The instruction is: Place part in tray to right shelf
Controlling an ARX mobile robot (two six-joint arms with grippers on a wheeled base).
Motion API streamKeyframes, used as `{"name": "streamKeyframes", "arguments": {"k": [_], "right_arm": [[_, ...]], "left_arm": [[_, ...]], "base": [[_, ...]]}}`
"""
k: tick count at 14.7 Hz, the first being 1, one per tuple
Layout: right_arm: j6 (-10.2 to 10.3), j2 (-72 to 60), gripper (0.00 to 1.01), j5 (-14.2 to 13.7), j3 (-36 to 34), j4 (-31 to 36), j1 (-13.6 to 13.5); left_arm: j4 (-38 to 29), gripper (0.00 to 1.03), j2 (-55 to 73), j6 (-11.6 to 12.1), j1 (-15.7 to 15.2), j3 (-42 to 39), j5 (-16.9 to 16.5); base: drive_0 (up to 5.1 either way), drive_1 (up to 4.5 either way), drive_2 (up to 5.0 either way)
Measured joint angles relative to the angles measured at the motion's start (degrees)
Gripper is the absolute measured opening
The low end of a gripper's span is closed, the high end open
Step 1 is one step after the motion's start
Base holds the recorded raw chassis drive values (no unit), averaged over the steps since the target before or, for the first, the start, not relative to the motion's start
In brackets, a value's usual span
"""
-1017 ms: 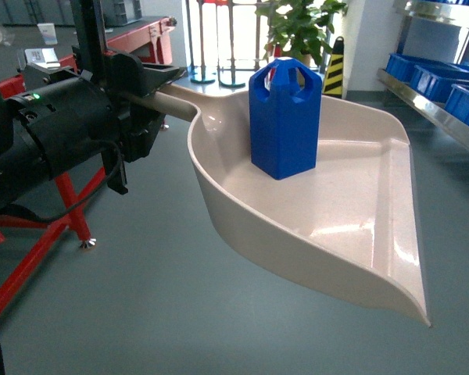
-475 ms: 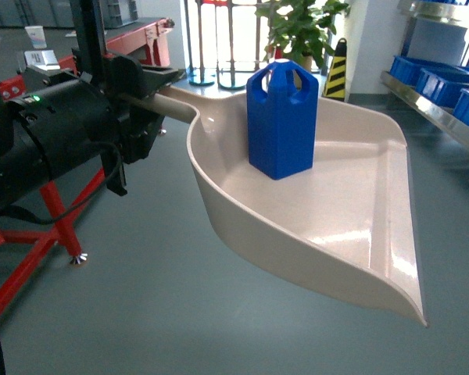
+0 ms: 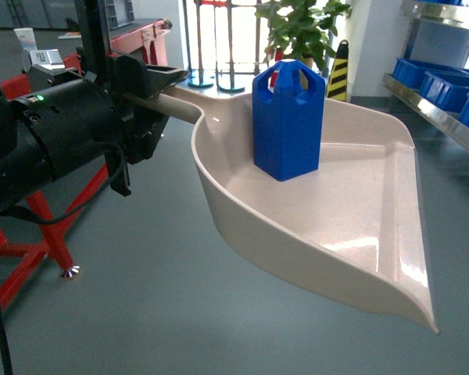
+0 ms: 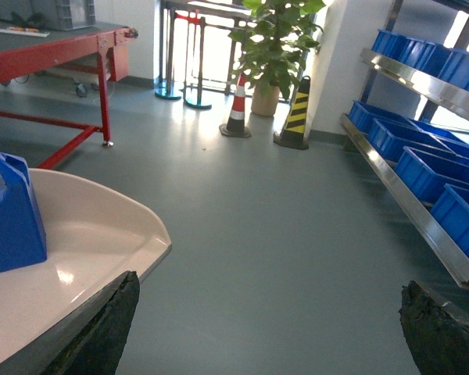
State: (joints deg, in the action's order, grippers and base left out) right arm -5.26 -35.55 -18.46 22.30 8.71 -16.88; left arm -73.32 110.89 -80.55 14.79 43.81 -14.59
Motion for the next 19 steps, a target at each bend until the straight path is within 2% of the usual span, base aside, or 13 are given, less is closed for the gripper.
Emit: {"name": "streamKeyframes", "arguments": {"k": [13,19], "right_arm": [[0.0,0.0,0.98,0.0,0.0,-0.1,0.0],[0.0,0.0,0.98,0.0,0.0,0.0,-0.1]], "left_arm": [[0.0,0.14,0.0,0.0,0.0,0.0,0.2],[0.2,0.14,0.0,0.0,-0.1,0.2,0.3]], "base": [[0.0,4.28,-4.3],[-1.7,-1.69,-1.7]]}}
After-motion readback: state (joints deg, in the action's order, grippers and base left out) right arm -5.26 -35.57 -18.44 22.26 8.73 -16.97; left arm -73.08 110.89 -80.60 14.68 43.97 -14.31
